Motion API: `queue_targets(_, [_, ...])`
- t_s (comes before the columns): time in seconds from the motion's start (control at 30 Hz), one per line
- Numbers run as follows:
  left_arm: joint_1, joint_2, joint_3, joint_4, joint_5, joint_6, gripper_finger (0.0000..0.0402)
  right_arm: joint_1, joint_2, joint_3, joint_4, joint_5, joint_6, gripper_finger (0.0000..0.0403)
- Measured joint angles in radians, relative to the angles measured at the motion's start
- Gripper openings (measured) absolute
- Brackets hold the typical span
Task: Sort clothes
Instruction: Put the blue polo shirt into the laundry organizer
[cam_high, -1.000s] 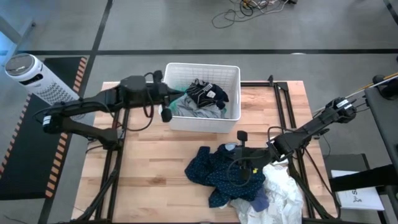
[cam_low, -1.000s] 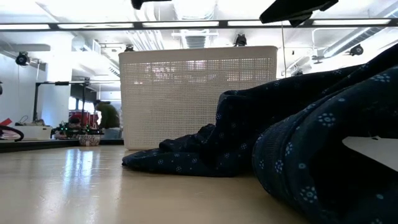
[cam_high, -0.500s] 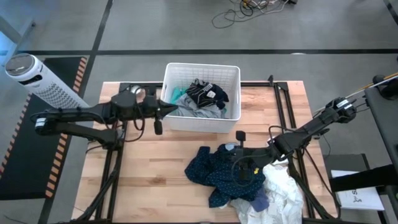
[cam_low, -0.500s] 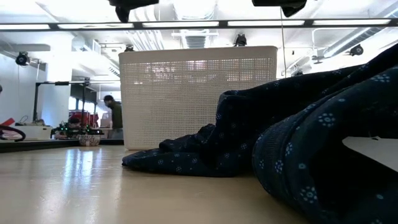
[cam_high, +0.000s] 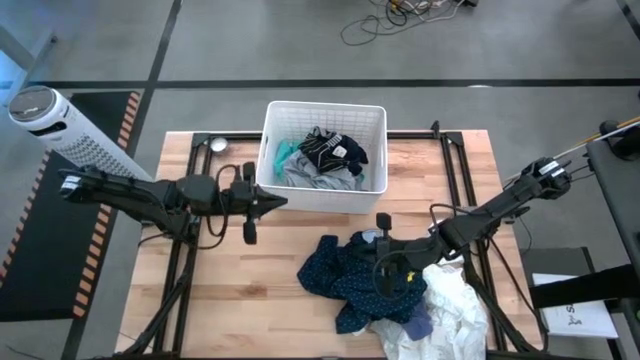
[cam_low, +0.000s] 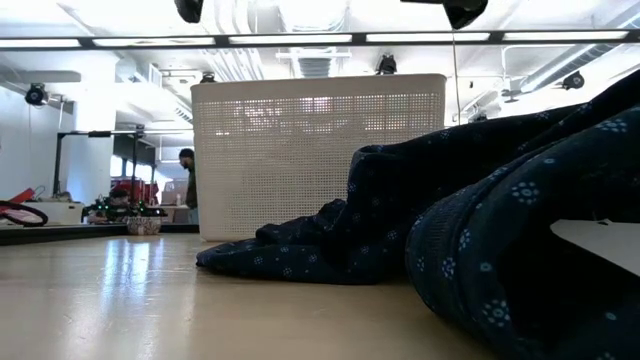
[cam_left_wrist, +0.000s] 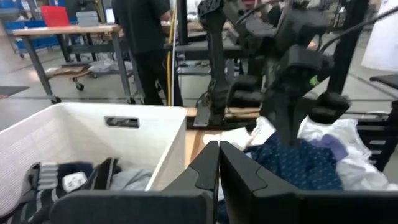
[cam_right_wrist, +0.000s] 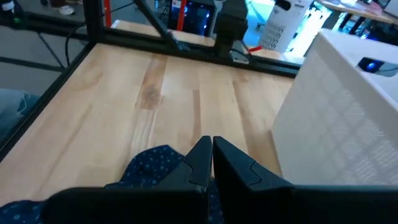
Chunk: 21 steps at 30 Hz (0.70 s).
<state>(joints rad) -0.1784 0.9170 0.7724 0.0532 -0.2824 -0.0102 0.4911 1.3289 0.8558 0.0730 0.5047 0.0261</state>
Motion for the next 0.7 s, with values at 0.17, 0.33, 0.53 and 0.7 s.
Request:
queue_targets(0.17, [-0.051, 0.024, 0.01, 0.015, -0.046, 0.0, 0.0, 0.0, 0.052, 0.0, 0.043, -0.051, 0.008, 0.0])
queue_targets(0.33, [-0.064, 0.051, 0.019, 0.023, -0.048, -0.003, 0.0, 0.006, 0.078, 0.003, 0.068, -0.067, 0.026, 0.0])
queue_targets(0.53, [-0.067, 0.089, 0.019, 0.022, -0.049, -0.04, 0.0, 0.011, 0.08, 0.019, 0.075, -0.067, 0.027, 0.0])
queue_targets(0.7, [-0.085, 0.113, 0.019, 0.026, -0.048, -0.052, 0.0, 0.013, 0.08, 0.029, 0.075, -0.068, 0.027, 0.0])
